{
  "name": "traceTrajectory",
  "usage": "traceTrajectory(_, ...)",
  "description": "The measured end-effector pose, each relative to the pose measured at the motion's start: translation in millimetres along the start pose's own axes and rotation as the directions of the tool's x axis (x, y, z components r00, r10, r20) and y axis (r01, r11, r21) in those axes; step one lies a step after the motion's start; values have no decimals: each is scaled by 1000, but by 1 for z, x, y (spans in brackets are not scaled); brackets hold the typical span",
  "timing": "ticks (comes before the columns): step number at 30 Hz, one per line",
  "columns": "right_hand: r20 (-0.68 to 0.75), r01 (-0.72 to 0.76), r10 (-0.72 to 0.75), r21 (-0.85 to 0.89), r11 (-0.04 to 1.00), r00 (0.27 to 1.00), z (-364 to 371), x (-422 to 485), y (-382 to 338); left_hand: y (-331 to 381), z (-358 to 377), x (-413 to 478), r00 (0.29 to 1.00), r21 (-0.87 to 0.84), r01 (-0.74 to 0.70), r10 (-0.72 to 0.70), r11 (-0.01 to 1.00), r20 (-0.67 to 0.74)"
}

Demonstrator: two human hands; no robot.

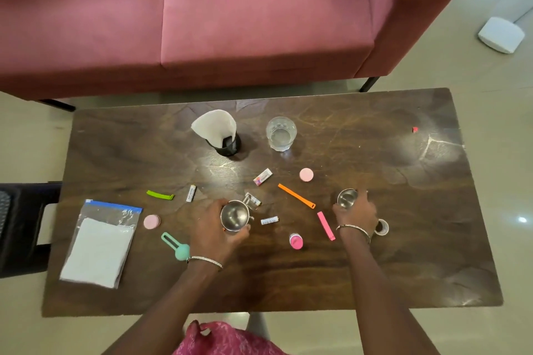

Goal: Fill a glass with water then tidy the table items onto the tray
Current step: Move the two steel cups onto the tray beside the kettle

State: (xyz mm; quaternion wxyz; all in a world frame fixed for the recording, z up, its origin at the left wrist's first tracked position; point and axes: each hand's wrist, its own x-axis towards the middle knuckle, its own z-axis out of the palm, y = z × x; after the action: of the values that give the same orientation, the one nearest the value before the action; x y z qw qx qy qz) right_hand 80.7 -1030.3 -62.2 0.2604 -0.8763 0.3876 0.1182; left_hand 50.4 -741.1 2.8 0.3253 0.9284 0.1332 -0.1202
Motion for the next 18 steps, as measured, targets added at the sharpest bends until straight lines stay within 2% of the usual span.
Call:
traceTrajectory(8, -44, 235, -232, 269, 934, 972, 7, -121, -17, -18, -25, -40, 999, 30, -33, 33, 999, -2)
traceTrajectory(13, 62, 335, -370, 306, 891, 927, 17, -209, -34, -37, -58, -69, 1000, 35, 0, 1, 999, -30)
traceTrajectory(18, 207, 449, -499, 246, 859, 841, 27, -268, -57, -64, -103, -97, 994, 3, 4, -4, 1000, -106)
